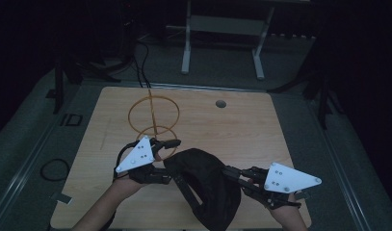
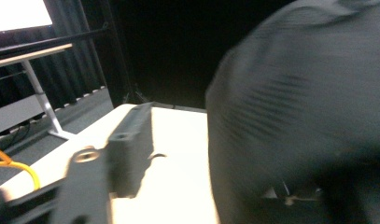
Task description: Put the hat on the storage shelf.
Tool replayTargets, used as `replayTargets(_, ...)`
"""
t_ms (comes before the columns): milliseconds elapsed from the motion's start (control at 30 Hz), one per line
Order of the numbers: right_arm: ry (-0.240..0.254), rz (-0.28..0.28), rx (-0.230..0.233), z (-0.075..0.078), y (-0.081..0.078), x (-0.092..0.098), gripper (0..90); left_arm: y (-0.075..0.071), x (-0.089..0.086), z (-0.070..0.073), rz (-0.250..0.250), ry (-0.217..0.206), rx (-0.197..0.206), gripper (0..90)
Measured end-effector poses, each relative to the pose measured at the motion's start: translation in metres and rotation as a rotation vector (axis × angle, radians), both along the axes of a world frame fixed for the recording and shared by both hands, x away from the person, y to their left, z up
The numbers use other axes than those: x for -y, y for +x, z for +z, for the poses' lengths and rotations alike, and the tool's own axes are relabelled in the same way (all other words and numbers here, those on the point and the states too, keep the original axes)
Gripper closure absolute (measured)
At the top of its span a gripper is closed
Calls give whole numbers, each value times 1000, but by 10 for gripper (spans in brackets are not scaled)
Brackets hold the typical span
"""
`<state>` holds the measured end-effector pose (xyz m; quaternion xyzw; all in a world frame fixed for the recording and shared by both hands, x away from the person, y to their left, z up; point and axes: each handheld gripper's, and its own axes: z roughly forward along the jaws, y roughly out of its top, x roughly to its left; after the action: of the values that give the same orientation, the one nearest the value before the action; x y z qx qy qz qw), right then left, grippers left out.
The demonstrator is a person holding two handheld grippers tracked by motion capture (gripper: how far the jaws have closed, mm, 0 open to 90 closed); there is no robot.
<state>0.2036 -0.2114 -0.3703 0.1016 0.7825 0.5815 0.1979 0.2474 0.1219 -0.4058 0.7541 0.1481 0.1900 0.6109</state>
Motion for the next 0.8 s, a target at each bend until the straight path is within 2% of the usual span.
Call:
replayTargets(67, 11, -23, 6, 3, 1, 4, 886, 0, -3, 0, 18, 21, -6, 263)
replayTargets(133, 21, -57, 7, 6, 3, 9, 886, 0, -6, -2, 42, 47, -10, 257)
replayTargets(267, 35, -132, 10, 13, 10, 17, 886, -1, -15, -9, 96, 63, -25, 257)
replayTargets(333, 39, -145, 15, 15, 12, 18, 886, -2, -18, -12, 109, 72, -30, 257)
replayTargets(367, 46, -189, 30, 22, 19, 20, 886, -3, -21, -14, 122, 72, -34, 226)
replayTargets(433, 50, -201, 33, 24, 22, 21, 886, -5, -25, -18, 126, 79, -45, 199)
replayTargets(467, 61, -221, 34, 28, 30, 21, 886, -6, -28, -21, 137, 81, -48, 156)
replayTargets(500, 65, -228, 32, 30, 34, 21, 886, -7, -31, -24, 147, 83, -55, 127)
replayTargets(533, 69, -233, 34, 32, 38, 20, 886, -10, -38, -31, 181, 91, -63, 87)
replayTargets(567, 73, -240, 31, 34, 42, 18, 886, -10, -38, -31, 181, 91, -63, 69)
replayTargets(633, 75, -245, 33, 36, 45, 17, 886, -13, -46, -41, 226, 81, -66, 54)
replayTargets(667, 76, -249, 36, 38, 49, 15, 886, -13, -46, -41, 226, 81, -66, 19)
replayTargets(700, 85, -258, 36, 43, 56, 10, 886, -16, -58, -54, 306, 92, -80, 17)
replayTargets(800, 97, -263, 38, 50, 66, 1, 886, -21, -69, -68, 397, 116, -87, 17)
